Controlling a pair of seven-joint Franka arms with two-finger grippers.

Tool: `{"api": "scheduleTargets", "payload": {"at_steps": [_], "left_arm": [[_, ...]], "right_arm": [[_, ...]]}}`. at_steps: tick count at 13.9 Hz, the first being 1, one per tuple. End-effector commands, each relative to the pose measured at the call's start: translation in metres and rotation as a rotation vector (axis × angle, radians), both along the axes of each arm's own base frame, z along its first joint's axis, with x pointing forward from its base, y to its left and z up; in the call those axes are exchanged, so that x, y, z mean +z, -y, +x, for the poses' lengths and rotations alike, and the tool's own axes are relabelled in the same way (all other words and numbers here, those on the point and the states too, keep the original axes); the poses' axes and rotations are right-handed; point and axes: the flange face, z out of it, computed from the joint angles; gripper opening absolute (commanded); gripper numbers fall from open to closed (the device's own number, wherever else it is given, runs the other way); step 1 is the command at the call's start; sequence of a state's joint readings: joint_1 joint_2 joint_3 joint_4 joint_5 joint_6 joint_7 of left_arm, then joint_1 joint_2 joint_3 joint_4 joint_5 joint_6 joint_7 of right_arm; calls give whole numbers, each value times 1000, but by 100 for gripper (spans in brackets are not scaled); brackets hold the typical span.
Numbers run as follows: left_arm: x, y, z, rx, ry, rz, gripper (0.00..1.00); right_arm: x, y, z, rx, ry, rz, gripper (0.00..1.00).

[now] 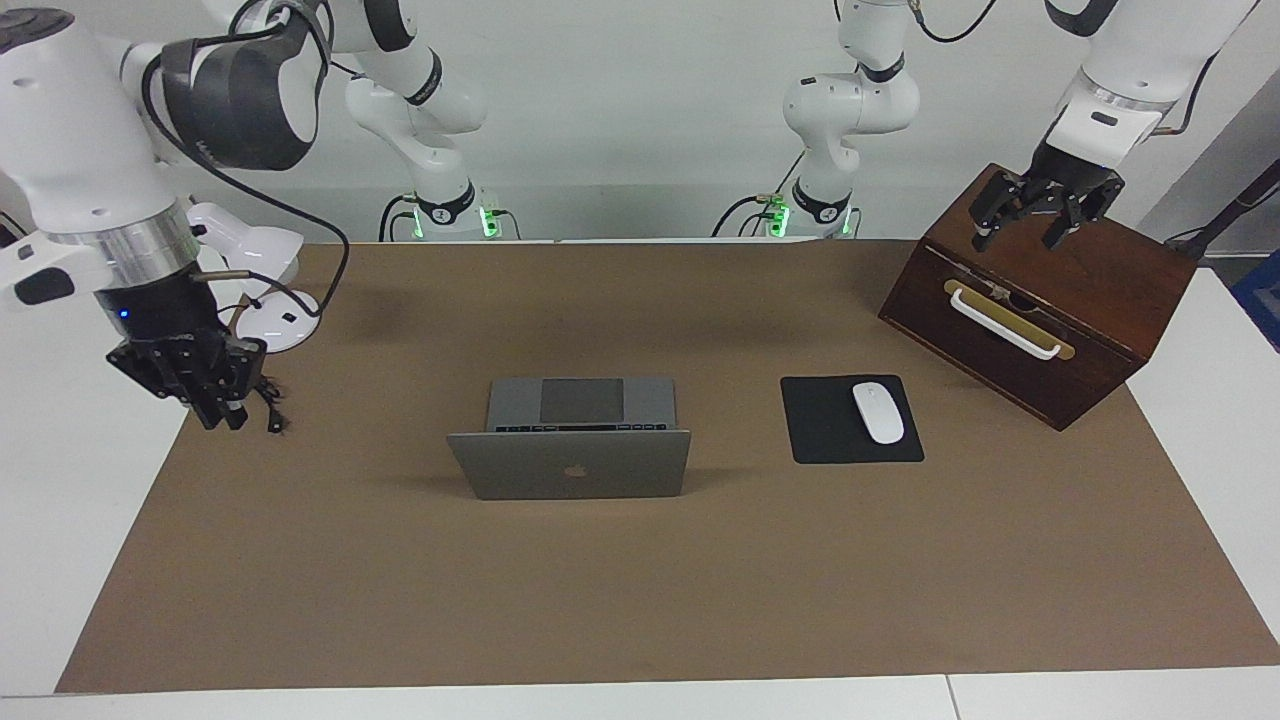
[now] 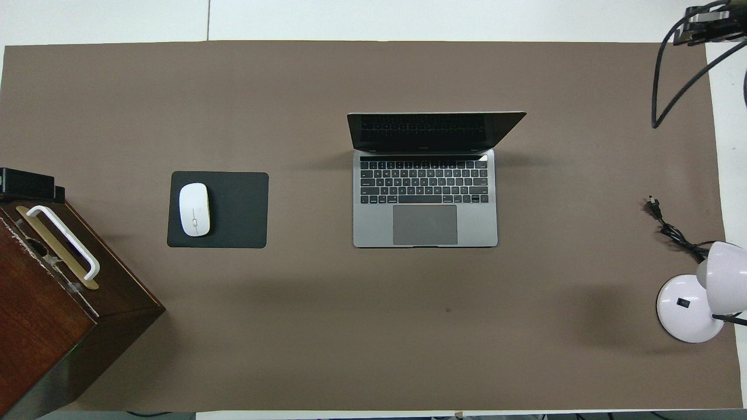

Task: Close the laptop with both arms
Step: 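Reach the right gripper over the laptop screen while the left gripper advances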

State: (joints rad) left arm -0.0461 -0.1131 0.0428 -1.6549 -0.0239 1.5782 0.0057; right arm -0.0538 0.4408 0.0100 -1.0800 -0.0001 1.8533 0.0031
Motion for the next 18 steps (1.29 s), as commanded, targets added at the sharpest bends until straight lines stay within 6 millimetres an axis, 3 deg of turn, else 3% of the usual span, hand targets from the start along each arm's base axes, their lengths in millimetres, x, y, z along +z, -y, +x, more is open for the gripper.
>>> {"api": "scheduleTargets", "payload": {"at_steps": [1, 2, 3, 6, 9, 15, 18], "left_arm": [[1, -5, -1, 15, -4, 16, 55], [2, -6, 0, 16, 5, 16, 19], [3, -7, 2, 19, 20, 16, 0], [7, -8, 14, 21, 101, 18, 0], [-2, -4, 16, -12, 142, 18, 0], [-32, 21, 1, -109, 197, -115, 0], [-60, 60, -18, -167, 292, -130, 0]], "right_arm": [[-14, -15, 31, 45, 62, -32, 0], [-19, -33, 37, 66, 72, -33, 0], [-21, -51, 45, 82, 97, -29, 0], [-53, -114, 62, 76, 124, -51, 0], [-81, -188, 63, 57, 120, -70, 0], [-101, -271, 40, 4, 62, -46, 0], [-105, -299, 30, 12, 50, -41, 0]]}}
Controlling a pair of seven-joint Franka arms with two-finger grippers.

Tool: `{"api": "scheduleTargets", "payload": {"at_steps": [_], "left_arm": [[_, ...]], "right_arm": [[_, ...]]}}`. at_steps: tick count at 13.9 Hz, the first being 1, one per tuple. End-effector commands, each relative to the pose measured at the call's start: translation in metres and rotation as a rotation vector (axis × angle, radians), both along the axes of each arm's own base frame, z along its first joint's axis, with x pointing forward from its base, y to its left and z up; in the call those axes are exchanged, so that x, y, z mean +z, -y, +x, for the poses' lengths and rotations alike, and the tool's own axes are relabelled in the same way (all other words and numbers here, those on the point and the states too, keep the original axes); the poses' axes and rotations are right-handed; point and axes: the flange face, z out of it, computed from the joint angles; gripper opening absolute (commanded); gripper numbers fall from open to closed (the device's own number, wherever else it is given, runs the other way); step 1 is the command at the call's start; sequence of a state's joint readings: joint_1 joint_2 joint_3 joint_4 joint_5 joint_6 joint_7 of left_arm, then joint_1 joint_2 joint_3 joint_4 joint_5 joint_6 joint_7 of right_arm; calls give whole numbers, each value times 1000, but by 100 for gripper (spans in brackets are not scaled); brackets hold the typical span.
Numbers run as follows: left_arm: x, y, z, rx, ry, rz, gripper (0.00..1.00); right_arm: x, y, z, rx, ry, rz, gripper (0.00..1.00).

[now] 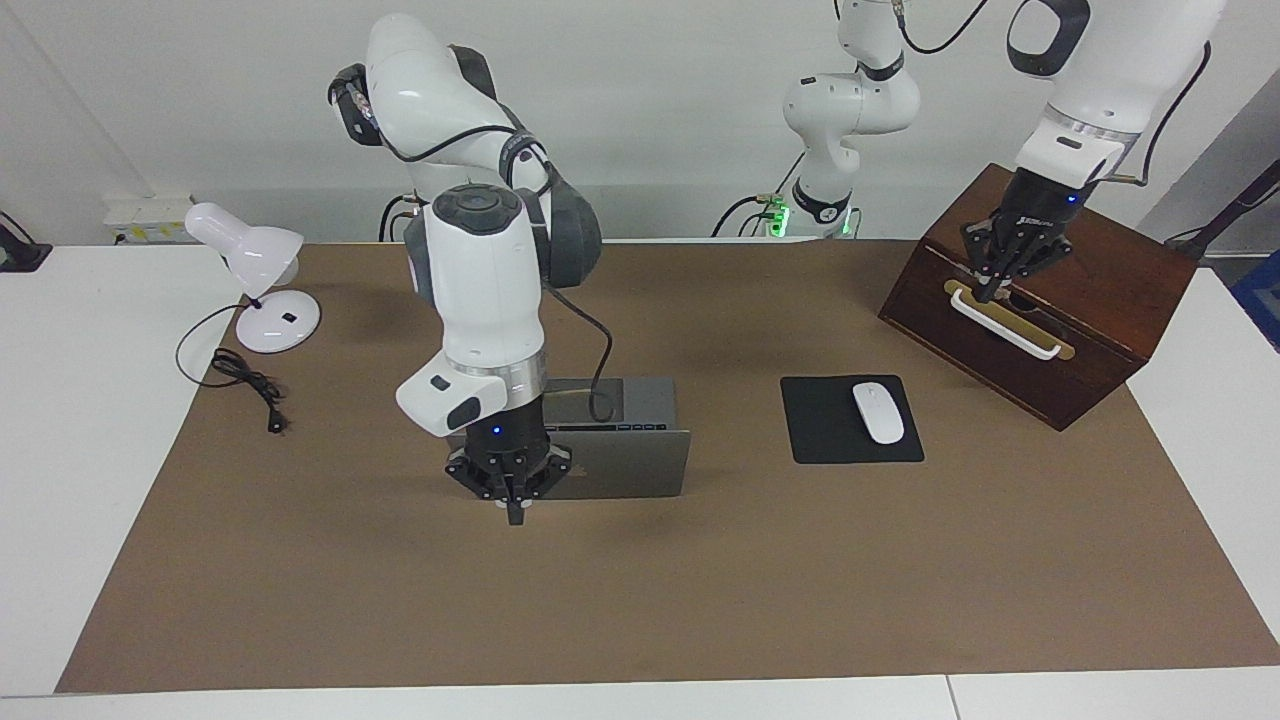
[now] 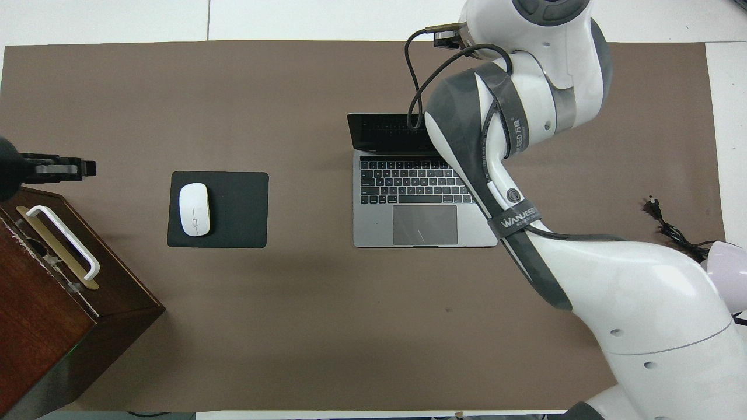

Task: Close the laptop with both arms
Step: 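Reach the right gripper over the laptop screen while the left gripper advances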

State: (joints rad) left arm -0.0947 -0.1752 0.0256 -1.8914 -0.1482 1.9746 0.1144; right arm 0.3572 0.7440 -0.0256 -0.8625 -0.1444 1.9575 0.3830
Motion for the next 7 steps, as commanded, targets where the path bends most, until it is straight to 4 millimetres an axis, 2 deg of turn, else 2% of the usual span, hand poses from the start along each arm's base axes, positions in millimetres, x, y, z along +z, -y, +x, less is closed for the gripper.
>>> {"api": "scheduleTargets", "payload": {"at_steps": [1, 4, 7], "left_arm": [[-30, 32, -36, -54, 111, -25, 0], [-55, 72, -61, -123, 192, -36, 0], [-73, 109, -74, -186, 257, -52, 0]], "right_arm": [[-3, -24, -7, -24, -11, -8, 0], [-7, -35, -13, -12, -35, -4, 0], [-9, -32, -19, -18, -80, -10, 0]]}}
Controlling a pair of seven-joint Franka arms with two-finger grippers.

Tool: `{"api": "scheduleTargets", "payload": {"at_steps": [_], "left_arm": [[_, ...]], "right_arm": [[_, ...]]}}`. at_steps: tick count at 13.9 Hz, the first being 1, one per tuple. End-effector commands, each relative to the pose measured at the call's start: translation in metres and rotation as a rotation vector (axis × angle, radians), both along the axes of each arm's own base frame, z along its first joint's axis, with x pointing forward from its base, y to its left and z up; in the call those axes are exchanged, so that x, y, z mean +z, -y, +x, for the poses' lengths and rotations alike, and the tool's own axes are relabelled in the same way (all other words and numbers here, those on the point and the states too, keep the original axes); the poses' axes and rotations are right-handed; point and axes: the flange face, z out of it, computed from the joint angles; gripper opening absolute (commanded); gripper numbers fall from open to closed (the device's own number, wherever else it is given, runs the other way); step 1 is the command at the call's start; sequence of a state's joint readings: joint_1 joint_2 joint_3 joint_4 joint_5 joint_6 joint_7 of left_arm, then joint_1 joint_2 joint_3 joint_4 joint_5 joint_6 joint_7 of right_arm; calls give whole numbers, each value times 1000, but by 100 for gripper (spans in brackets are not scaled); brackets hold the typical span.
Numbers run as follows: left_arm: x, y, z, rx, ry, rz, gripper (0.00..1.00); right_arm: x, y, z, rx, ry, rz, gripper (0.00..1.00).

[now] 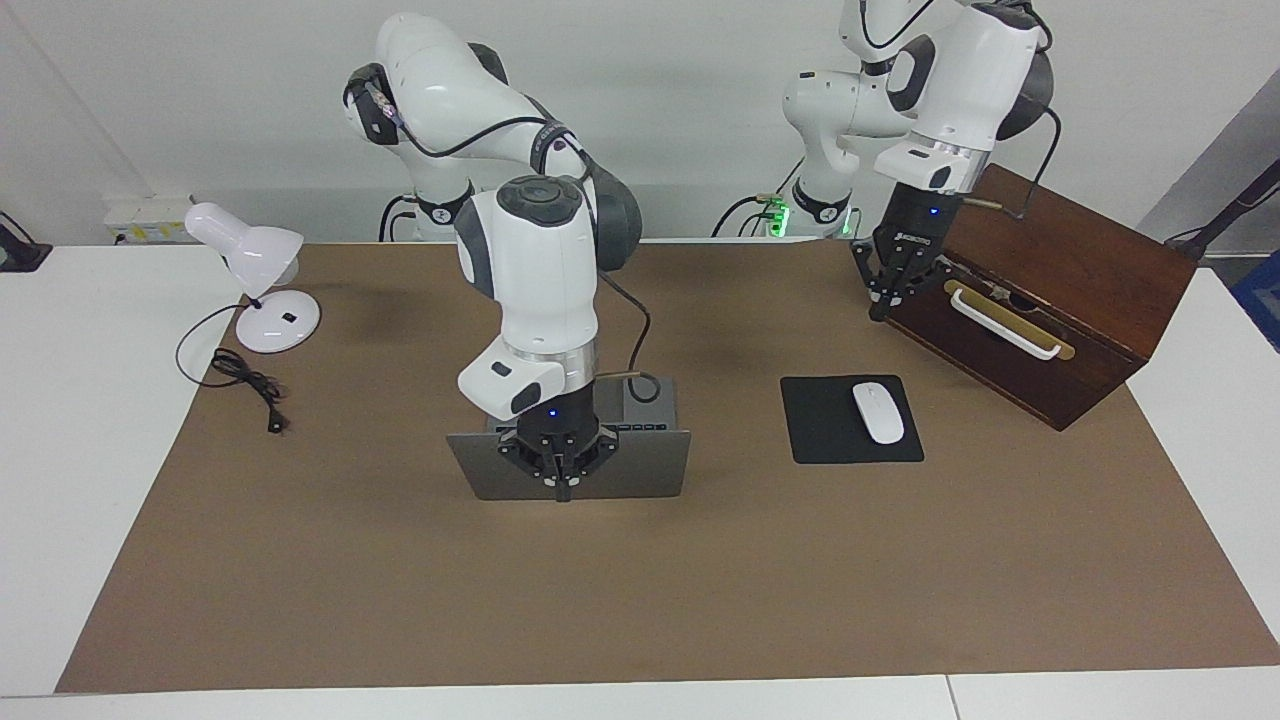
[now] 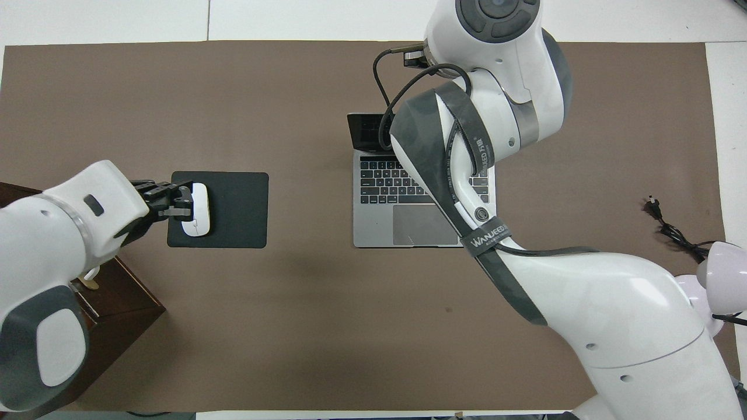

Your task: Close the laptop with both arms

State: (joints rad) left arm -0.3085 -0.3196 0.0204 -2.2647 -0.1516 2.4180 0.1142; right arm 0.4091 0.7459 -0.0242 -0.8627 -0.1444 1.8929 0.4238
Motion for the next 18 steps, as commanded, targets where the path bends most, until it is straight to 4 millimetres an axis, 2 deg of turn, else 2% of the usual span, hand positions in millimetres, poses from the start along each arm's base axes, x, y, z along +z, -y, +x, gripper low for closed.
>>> {"api": "scheduleTargets", "payload": {"at_steps": [1, 2, 6, 10, 12, 15, 18], "left_arm": [[-16, 26, -23, -54, 62, -32, 0], [-24, 39, -29, -73, 84, -39, 0], [-52, 73, -43, -109, 138, -67, 0], [-98, 116, -46, -155, 194, -80, 0], [-128, 138, -51, -163, 210, -94, 0], [-165, 160, -57, -196, 238, -91, 0], [-183, 171, -60, -214, 249, -87, 0]], "right_arm": [[-4, 6, -2, -19, -31, -6, 0], [-11, 9, -1, -16, -44, -13, 0], [-14, 16, -2, 18, -63, -9, 0], [-16, 26, -5, 9, -126, 4, 0], [-16, 28, -6, 8, -139, -1, 0], [-16, 27, -9, 7, -166, 24, 0], [-18, 21, -13, 15, -189, 31, 0]]}}
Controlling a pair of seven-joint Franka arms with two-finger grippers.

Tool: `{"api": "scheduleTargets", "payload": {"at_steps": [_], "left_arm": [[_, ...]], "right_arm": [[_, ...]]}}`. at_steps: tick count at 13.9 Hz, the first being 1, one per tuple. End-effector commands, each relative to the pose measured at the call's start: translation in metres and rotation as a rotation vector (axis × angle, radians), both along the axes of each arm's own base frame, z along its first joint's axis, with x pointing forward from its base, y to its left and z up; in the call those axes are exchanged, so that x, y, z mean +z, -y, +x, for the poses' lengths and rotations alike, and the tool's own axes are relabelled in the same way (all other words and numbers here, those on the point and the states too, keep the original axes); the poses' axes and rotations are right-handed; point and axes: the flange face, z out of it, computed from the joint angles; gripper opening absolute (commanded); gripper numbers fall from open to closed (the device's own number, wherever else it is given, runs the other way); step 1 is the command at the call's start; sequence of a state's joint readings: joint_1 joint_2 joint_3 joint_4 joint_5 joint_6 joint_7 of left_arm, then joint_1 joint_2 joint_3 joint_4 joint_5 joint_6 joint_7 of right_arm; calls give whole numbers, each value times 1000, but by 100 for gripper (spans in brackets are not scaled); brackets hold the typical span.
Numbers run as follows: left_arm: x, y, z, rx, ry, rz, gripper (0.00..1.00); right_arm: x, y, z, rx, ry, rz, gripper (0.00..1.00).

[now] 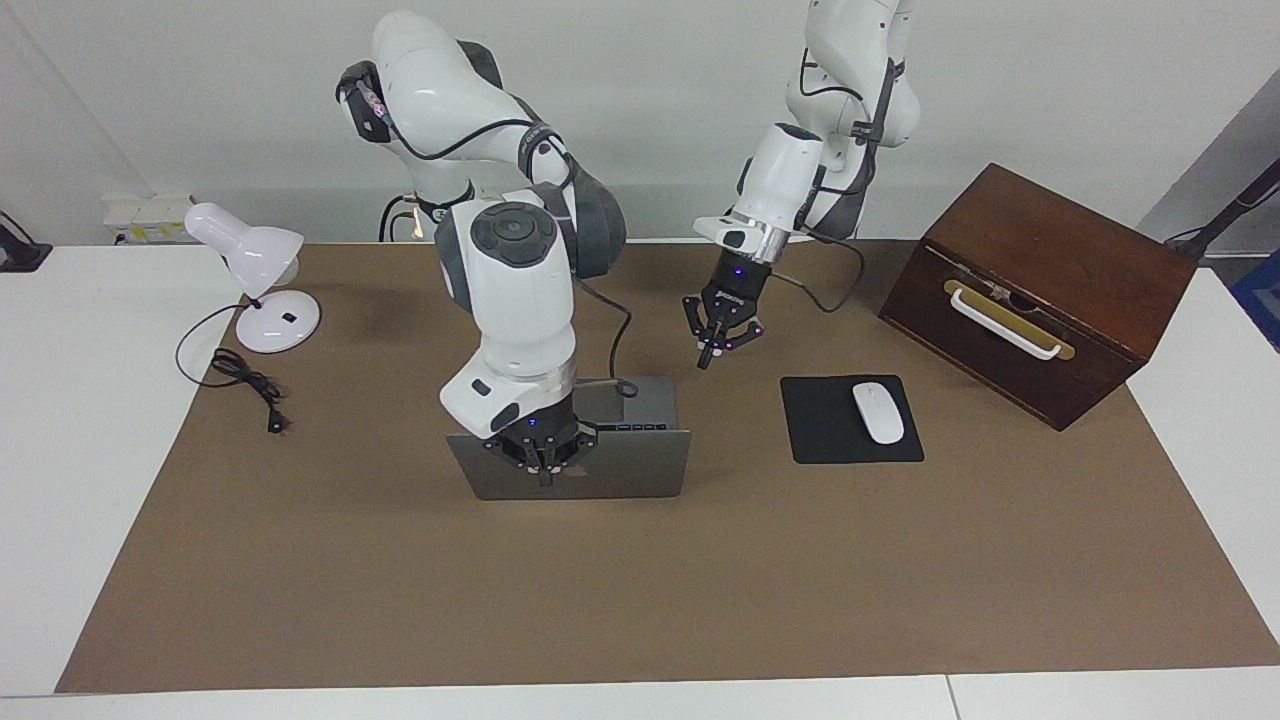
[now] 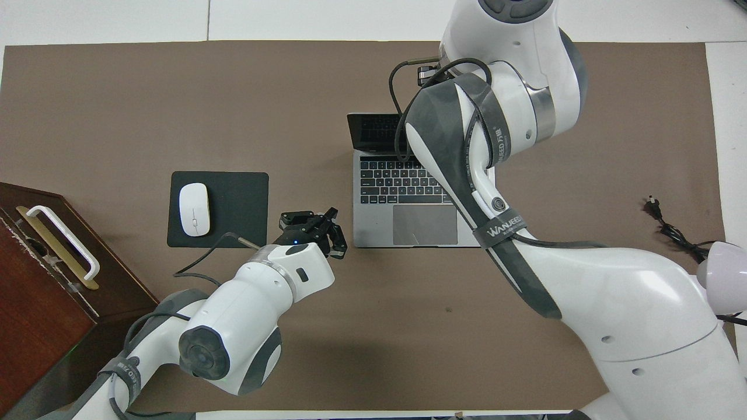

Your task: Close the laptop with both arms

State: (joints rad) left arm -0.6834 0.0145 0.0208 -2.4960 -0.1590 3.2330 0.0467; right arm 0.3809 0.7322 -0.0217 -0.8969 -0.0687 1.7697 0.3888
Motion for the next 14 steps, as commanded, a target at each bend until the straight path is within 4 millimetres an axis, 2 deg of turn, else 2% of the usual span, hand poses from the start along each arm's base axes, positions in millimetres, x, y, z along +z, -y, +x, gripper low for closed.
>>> {"api": "scheduleTargets", "payload": {"at_steps": [1, 4, 5, 9, 10, 13, 14], "left_arm": [[-17, 12, -6, -12, 22, -11, 0], [-67, 31, -21, -49, 78, -14, 0], [-74, 33, -22, -54, 68, -5, 0], [-80, 39, -27, -70, 59, 5, 0], [-88, 39, -27, -70, 49, 14, 0], [-93, 44, -33, -88, 42, 23, 0], [-94, 45, -35, -93, 41, 24, 0]], "right_arm": [[3, 1, -6, 27, -28, 26, 0], [1, 0, -8, 30, -39, 26, 0], [0, 1, -9, 38, -55, 35, 0], [-2, 9, -9, 26, -98, 68, 0], [-2, 18, -7, 12, -106, 72, 0], [-4, 22, -9, 4, -144, 95, 0], [-6, 30, -10, -8, -174, 101, 0]]}}
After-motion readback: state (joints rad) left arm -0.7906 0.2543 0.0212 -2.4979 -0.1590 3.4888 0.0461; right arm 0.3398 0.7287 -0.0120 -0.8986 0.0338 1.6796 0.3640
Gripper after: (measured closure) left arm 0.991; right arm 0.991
